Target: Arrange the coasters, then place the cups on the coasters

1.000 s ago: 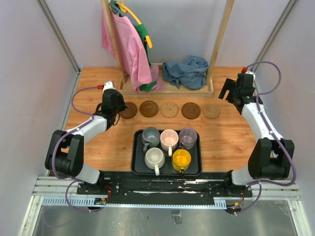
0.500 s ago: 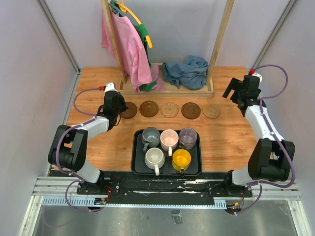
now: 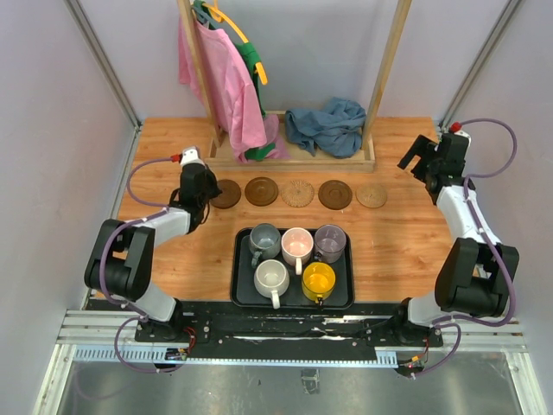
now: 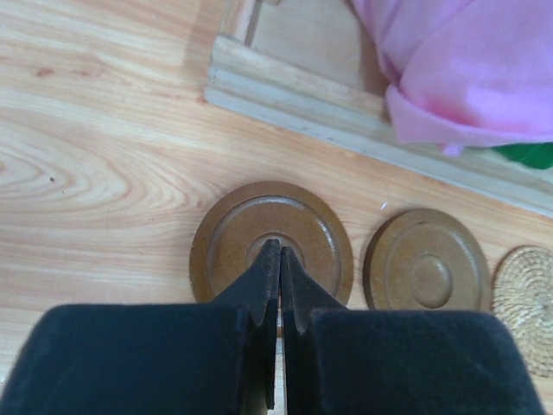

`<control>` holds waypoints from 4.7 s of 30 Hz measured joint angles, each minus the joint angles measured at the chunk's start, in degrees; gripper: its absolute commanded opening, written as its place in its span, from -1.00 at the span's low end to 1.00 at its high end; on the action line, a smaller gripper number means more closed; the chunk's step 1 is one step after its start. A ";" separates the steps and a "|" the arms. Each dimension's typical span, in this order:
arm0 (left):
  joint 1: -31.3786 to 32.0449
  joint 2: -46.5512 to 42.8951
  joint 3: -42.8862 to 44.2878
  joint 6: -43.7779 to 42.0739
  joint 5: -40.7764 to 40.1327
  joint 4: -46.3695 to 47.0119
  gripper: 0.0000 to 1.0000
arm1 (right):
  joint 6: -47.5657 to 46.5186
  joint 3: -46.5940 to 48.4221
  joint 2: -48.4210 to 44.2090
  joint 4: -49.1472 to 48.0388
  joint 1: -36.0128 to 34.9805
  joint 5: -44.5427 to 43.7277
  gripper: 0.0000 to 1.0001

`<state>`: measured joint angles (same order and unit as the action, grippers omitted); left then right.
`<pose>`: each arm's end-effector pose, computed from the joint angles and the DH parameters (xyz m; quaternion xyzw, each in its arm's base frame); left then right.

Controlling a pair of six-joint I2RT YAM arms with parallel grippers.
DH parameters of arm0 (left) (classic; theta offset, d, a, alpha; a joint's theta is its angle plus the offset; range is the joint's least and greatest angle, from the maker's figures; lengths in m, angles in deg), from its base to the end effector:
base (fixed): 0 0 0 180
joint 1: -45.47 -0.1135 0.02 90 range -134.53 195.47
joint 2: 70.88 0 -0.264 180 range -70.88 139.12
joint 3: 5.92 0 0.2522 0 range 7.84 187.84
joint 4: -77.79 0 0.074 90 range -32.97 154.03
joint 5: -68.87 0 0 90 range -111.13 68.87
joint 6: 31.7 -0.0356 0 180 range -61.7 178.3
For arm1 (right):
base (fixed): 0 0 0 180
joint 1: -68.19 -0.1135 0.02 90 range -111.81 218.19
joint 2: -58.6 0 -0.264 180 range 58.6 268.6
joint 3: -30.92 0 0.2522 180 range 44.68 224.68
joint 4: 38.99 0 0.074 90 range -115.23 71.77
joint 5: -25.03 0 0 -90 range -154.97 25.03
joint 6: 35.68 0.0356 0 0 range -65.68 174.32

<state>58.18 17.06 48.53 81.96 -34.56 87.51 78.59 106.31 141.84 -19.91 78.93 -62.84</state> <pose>0.3142 -0.0624 0.1944 -0.1430 0.8219 -0.0763 0.5460 0.3308 -0.0614 0.2916 0.2471 0.8156 0.0773 0.5174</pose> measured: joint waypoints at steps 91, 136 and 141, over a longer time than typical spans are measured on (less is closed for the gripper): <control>-0.92 3.78 -7.89 6.86 8.98 -1.25 -0.99 | -2.86 -2.78 -4.61 0.57 -2.21 -2.10 0.11; 9.11 -31.17 -12.68 2.23 4.90 -24.02 -0.78 | -3.08 -3.82 -22.91 27.89 -25.99 -10.25 0.52; 11.78 -30.64 -12.04 2.05 4.50 -25.18 -0.78 | -1.11 -6.75 -23.08 32.22 -31.08 -8.76 0.63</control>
<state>69.96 -13.58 36.48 84.01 -30.05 62.33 77.48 99.55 118.76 12.31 47.85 -71.60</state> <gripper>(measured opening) 0.111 0.789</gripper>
